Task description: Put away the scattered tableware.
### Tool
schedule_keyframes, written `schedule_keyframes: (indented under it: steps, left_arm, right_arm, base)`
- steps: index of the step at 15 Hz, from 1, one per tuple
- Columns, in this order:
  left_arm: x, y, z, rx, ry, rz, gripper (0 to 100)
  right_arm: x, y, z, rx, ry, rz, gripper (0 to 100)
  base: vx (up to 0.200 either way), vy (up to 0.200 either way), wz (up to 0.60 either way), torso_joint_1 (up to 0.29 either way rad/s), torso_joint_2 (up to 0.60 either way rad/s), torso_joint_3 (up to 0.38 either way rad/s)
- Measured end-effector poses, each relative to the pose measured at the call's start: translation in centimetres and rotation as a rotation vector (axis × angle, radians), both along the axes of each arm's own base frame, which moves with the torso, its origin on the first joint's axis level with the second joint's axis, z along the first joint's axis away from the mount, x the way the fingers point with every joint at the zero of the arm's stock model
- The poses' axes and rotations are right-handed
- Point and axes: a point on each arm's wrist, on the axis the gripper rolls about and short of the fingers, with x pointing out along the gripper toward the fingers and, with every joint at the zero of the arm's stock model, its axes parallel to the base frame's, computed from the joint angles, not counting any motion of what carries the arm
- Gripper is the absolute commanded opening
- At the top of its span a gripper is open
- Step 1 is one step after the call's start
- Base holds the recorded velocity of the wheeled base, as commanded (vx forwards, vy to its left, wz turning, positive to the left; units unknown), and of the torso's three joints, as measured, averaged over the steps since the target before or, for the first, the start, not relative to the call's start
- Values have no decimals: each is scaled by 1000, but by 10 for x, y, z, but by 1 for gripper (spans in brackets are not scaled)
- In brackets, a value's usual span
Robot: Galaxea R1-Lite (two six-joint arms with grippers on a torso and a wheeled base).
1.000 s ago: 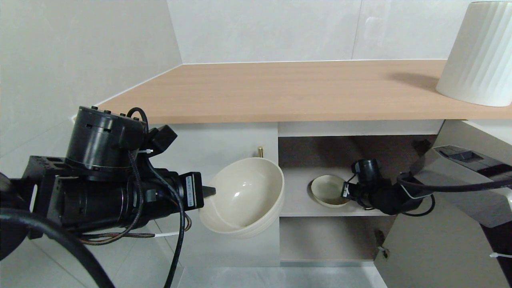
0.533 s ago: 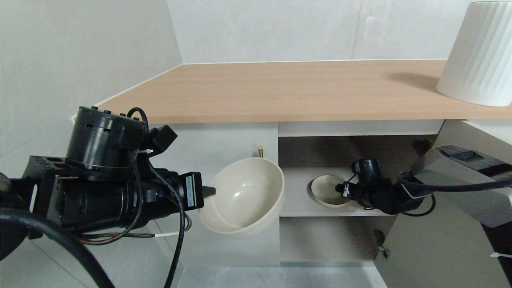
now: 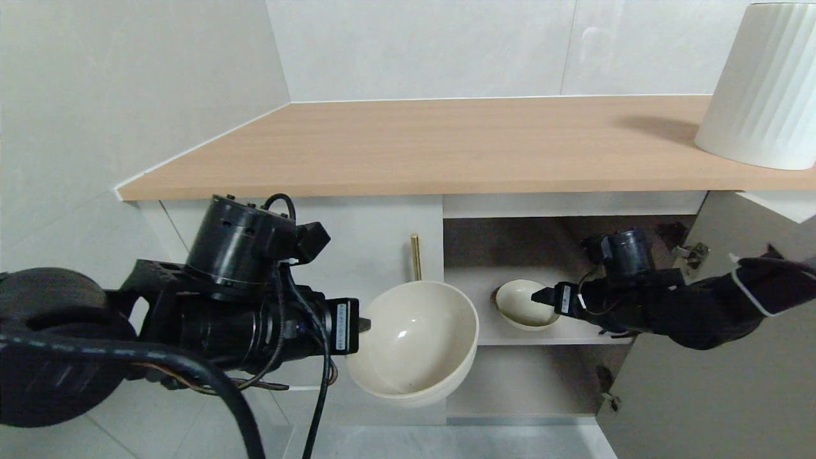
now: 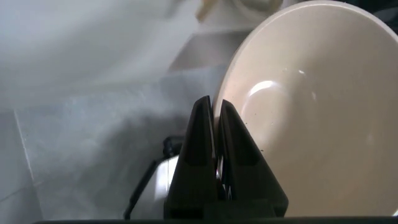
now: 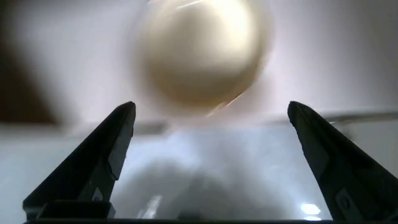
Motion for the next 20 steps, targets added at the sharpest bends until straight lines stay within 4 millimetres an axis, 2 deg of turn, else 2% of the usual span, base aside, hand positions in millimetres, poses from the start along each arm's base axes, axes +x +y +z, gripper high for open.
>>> schedule_keyframes:
  steps: [4,6,9,12,20]
  left_arm:
    - [9,-25,-36,96,80,-21,0]
    - [10,-32,-45,117,104,-39,0]
    - [6,-46,-56,149,121,-91,0]
    - [3,-54,-61,165,128,-120,0]
    - [-6,-61,-62,211,101,-116,0]
  right_arm:
    - [-66,14,51,39,111,206,100]
    - [-80,17,70,64,100,259,100]
    - [-103,28,83,72,179,367,100]
    - [-112,40,82,64,186,422,100]
    - [-106,60,48,-5,307,454,100]
  base:
    - [0,0,0,0,0,0]
    - [0,0,0,0,0,0]
    - [0,0,0,0,0,0]
    - [0,0,0,0,0,0]
    - [0,0,0,0,0,0]
